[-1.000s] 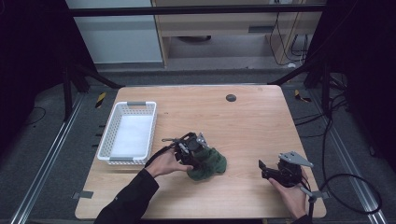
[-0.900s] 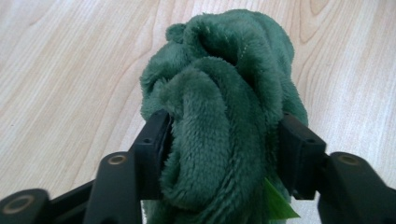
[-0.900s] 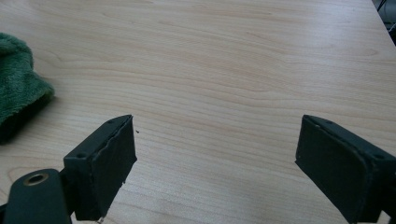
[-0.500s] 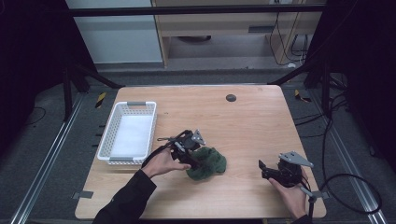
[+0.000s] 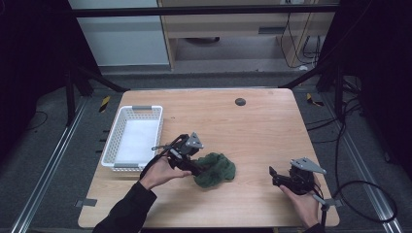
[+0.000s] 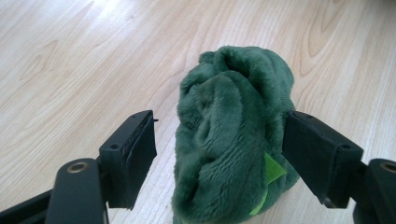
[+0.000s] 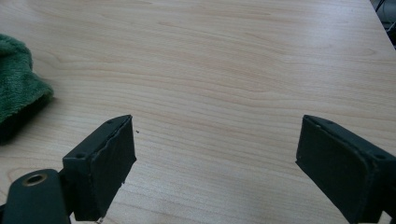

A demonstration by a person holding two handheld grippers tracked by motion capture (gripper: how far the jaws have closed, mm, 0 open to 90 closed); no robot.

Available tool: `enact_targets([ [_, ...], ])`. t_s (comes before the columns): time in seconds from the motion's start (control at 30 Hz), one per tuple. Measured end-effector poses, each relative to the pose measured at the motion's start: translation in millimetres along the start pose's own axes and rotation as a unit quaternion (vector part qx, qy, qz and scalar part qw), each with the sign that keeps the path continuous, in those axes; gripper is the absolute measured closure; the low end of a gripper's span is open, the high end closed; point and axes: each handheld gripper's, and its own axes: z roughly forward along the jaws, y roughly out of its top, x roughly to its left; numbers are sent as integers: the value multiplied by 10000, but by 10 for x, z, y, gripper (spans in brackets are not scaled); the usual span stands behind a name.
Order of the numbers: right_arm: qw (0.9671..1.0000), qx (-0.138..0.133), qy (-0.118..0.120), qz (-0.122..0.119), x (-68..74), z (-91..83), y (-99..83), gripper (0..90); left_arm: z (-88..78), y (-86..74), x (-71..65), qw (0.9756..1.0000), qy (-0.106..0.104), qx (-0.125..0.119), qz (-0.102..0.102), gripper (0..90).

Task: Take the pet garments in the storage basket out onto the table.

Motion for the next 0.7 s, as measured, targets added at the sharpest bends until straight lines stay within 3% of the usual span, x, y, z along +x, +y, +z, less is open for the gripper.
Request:
enact_targets([
  [0.23,10000,-5,0,-15,0,2,-1,115,-116,-139,19,9982,156,-505,-273,239],
  [0.43,10000,2,-7,-31,0,7,-3,115,-239,-244,33,9937,173,-950,-573,241],
  [0.7,10000,2,-2,-7,-1,0,-4,114,-335,-352,40,9884,402,-1221,-813,247],
])
